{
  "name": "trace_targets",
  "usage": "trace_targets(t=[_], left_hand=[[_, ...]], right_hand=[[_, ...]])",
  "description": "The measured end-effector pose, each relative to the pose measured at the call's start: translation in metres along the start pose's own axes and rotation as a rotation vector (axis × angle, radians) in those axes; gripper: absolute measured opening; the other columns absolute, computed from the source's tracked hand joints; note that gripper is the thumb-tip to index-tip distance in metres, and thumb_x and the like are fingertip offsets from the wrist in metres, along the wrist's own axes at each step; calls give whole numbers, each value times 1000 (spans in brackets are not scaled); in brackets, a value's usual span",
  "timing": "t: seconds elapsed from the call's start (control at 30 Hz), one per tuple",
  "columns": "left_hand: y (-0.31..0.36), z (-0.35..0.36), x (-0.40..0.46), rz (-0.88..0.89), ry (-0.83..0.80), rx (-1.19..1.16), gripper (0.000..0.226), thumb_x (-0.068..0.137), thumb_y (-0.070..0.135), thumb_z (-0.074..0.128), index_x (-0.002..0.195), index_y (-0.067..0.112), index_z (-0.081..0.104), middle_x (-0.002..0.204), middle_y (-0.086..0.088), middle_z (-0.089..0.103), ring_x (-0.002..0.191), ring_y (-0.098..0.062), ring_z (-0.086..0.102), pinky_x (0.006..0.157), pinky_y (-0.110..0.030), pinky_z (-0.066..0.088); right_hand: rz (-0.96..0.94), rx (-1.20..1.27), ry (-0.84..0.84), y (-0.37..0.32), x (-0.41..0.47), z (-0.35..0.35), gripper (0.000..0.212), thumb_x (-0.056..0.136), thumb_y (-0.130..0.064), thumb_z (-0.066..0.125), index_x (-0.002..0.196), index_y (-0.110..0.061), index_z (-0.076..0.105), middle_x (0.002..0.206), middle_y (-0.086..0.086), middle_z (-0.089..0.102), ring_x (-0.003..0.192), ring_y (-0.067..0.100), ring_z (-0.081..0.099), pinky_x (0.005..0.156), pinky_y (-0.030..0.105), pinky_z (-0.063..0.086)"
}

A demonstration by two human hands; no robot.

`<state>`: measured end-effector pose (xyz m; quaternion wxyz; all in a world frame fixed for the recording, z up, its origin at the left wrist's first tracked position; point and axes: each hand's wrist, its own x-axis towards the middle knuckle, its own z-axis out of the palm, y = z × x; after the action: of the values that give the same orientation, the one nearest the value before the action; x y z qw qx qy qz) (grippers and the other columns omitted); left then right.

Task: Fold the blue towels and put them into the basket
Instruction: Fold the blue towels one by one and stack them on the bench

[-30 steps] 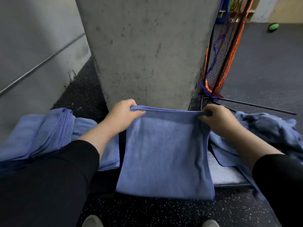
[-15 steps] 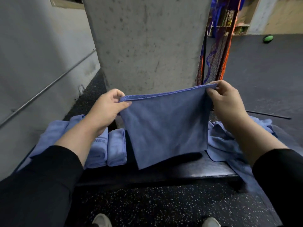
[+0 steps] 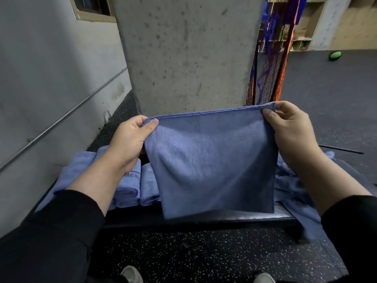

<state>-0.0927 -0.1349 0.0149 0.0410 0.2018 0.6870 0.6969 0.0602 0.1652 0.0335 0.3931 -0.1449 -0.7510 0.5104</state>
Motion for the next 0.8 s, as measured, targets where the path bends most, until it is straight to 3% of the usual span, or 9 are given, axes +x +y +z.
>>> trace_targets(t=[0.13,0.27,0.37,0.43,0.57,0.67,0.73,0.8], left_hand=[[-16,-6,0,-156,-109,79,22,97,26,65,79,15,61,75,-7,59,63,-18,52,55,-28,39],[-52,-2,11,-177,-134,300,29,96,23,68,78,2,62,64,-8,54,56,-18,49,48,-26,41],[-87,5,27,-133,-121,523,29,97,19,65,77,-1,62,55,-5,53,45,-18,50,48,-29,46],[-103,12,42,-71,-175,684,26,100,18,59,80,3,63,61,-9,60,51,-22,56,54,-34,49],[-123,22,78,34,-117,831,22,101,21,56,87,6,65,76,-13,65,73,-31,60,64,-37,43],[-140,34,98,-13,-46,882,22,101,22,56,115,9,67,106,-14,70,101,-33,63,79,-35,45],[-152,48,100,-79,-55,983,42,102,26,55,142,14,52,134,-14,59,123,-34,55,98,-40,45],[-160,68,93,-5,-102,1025,46,102,26,55,145,15,49,138,-14,55,127,-35,51,104,-42,43]], right_hand=[[102,0,-111,10,-3,-7,11,96,-22,66,94,-14,72,80,1,73,70,11,58,66,31,48],[269,-66,-197,61,-7,-2,16,97,-18,64,94,-3,68,76,12,54,69,19,45,54,27,45],[331,-177,-255,103,2,14,11,96,-16,64,91,-7,69,82,18,66,74,23,56,68,48,58],[324,-267,-252,123,16,25,10,95,-18,65,89,-11,70,84,16,71,73,26,62,74,55,59],[264,-426,-183,148,44,47,18,95,-23,61,89,-8,68,66,7,60,60,25,52,57,42,48],[247,-550,-147,167,63,64,23,94,-27,63,104,-8,68,94,14,71,80,28,61,71,39,48],[212,-723,-202,174,68,74,42,93,-34,66,129,-14,60,121,12,64,109,33,59,89,41,47],[138,-799,-223,176,67,82,54,93,-37,67,140,-14,52,135,13,55,123,35,52,102,44,44]])
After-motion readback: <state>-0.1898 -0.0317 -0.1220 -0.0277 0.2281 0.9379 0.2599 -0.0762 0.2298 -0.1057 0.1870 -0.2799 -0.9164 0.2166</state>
